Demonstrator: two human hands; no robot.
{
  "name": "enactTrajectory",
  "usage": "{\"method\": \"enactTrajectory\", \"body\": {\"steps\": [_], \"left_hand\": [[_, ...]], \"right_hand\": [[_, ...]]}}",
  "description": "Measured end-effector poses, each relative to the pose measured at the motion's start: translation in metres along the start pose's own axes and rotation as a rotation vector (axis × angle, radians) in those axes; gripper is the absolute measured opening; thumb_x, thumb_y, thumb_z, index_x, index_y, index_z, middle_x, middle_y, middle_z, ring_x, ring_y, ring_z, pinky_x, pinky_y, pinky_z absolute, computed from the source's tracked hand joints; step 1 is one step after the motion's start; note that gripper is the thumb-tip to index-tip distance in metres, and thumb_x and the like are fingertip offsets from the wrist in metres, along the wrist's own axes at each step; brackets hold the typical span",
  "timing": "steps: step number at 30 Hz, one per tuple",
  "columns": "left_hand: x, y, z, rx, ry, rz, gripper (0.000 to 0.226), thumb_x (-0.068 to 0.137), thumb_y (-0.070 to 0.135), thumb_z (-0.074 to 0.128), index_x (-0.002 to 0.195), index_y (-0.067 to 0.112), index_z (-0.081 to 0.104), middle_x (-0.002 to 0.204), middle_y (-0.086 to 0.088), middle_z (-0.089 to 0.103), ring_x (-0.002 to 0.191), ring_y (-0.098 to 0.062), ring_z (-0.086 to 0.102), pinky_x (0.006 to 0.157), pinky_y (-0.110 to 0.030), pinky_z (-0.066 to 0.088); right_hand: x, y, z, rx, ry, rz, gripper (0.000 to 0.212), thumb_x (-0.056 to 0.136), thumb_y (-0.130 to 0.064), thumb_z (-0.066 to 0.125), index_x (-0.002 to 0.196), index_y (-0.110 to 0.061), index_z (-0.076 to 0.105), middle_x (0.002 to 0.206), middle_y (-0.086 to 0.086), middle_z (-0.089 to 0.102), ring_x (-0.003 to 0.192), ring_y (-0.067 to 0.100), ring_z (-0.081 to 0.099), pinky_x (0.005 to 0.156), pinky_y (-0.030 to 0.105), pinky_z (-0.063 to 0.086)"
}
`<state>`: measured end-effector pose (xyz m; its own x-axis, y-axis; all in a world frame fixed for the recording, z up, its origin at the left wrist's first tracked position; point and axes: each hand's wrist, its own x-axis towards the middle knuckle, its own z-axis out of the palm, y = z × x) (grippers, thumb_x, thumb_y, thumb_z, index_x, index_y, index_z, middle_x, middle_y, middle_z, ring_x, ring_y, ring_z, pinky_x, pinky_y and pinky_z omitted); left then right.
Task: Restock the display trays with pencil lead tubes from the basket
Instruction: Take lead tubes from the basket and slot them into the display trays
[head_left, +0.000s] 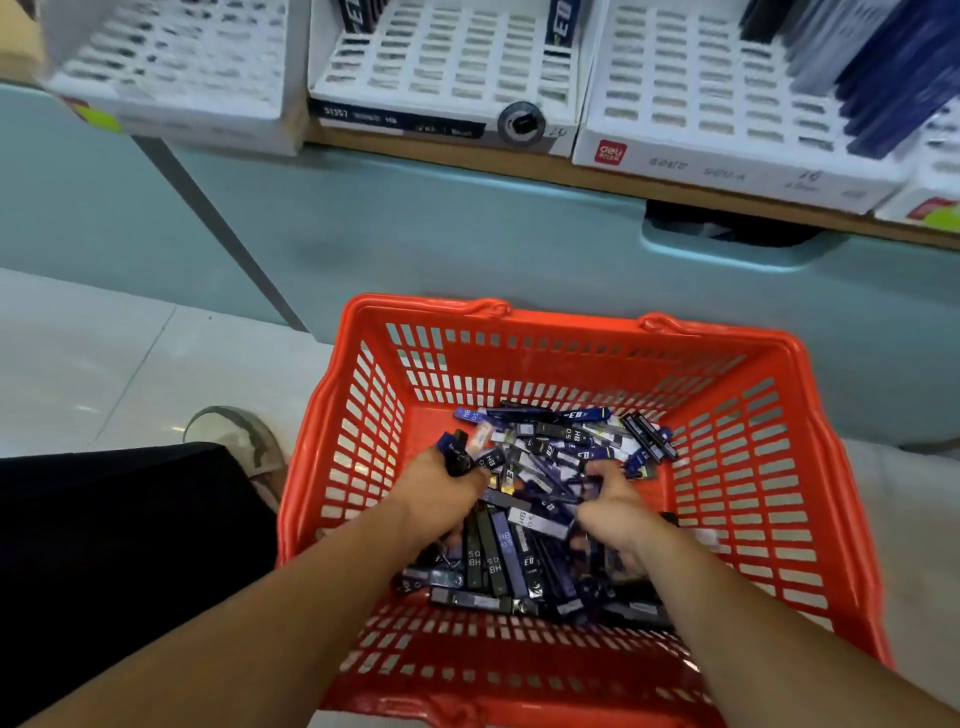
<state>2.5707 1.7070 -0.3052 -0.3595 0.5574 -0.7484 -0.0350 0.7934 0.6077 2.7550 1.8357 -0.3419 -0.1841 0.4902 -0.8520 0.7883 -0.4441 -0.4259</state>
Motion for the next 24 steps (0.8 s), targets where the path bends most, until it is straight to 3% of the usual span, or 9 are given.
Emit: {"method": "enactTrajectory", "body": {"steps": [4, 6, 9, 13, 17, 21, 24], "left_hand": [[-0.022, 0.010, -0.005, 0.018, -0.023, 0.016, 0.026, 0.103, 0.035, 0.061, 0.113, 0.012, 0.059, 0.064, -0.006, 0.055, 0.039, -0.012, 0.053, 0.043, -0.023, 0.046], [-0.033, 0.016, -0.007, 0.054, -0.054, 0.023, 0.031, 0.101, 0.039, 0.063, 0.105, 0.008, 0.059, 0.062, -0.004, 0.055, 0.038, -0.012, 0.051, 0.043, -0.024, 0.045], [-0.050, 0.032, -0.012, 0.107, -0.113, 0.086, 0.038, 0.099, 0.042, 0.065, 0.098, 0.005, 0.058, 0.055, -0.004, 0.055, 0.039, -0.017, 0.049, 0.049, -0.029, 0.049], [-0.079, 0.069, -0.026, 0.100, -0.179, 0.199, 0.030, 0.098, 0.036, 0.069, 0.096, 0.007, 0.060, 0.068, -0.010, 0.060, 0.045, -0.020, 0.051, 0.047, -0.030, 0.048], [-0.121, 0.112, -0.046, 0.120, -0.216, 0.277, 0.031, 0.096, 0.034, 0.071, 0.086, 0.006, 0.061, 0.050, -0.002, 0.055, 0.039, -0.018, 0.049, 0.041, -0.026, 0.040], [-0.169, 0.157, -0.061, 0.179, -0.214, 0.381, 0.038, 0.097, 0.037, 0.066, 0.073, 0.009, 0.059, 0.045, -0.005, 0.051, 0.036, -0.020, 0.046, 0.039, -0.022, 0.032], [-0.200, 0.186, -0.074, 0.144, -0.180, 0.474, 0.043, 0.100, 0.043, 0.060, 0.071, 0.011, 0.059, 0.053, -0.007, 0.056, 0.039, -0.020, 0.046, 0.040, -0.022, 0.032]], "right_hand": [[-0.012, 0.001, -0.006, 0.199, 0.060, -0.028, 0.061, 0.090, 0.014, 0.058, 0.136, -0.024, 0.050, 0.112, 0.012, 0.058, 0.086, 0.025, 0.066, 0.066, 0.038, 0.064], [-0.024, -0.001, -0.012, 0.280, 0.089, -0.043, 0.050, 0.091, 0.011, 0.059, 0.129, -0.022, 0.056, 0.093, 0.014, 0.065, 0.069, 0.022, 0.061, 0.053, 0.034, 0.057], [-0.042, -0.011, -0.026, 0.416, 0.063, -0.068, 0.039, 0.089, 0.008, 0.056, 0.116, -0.017, 0.068, 0.069, 0.013, 0.061, 0.050, 0.021, 0.052, 0.045, 0.029, 0.045], [-0.081, -0.045, -0.044, 0.469, -0.098, -0.189, 0.029, 0.088, -0.006, 0.075, 0.116, -0.013, 0.071, 0.081, 0.011, 0.065, 0.052, 0.017, 0.050, 0.041, 0.026, 0.039], [-0.142, -0.088, -0.058, 0.406, -0.301, -0.399, 0.036, 0.086, -0.035, 0.079, 0.115, -0.015, 0.073, 0.081, 0.002, 0.064, 0.054, 0.011, 0.043, 0.039, 0.021, 0.033], [-0.209, -0.130, -0.072, 0.305, -0.419, -0.555, 0.015, 0.090, -0.027, 0.071, 0.097, -0.015, 0.074, 0.084, 0.009, 0.063, 0.053, 0.011, 0.037, 0.036, 0.017, 0.030], [-0.254, -0.160, -0.084, 0.276, -0.362, -0.631, 0.007, 0.093, -0.021, 0.071, 0.092, -0.016, 0.067, 0.084, 0.008, 0.061, 0.050, 0.012, 0.039, 0.036, 0.018, 0.031]]}}
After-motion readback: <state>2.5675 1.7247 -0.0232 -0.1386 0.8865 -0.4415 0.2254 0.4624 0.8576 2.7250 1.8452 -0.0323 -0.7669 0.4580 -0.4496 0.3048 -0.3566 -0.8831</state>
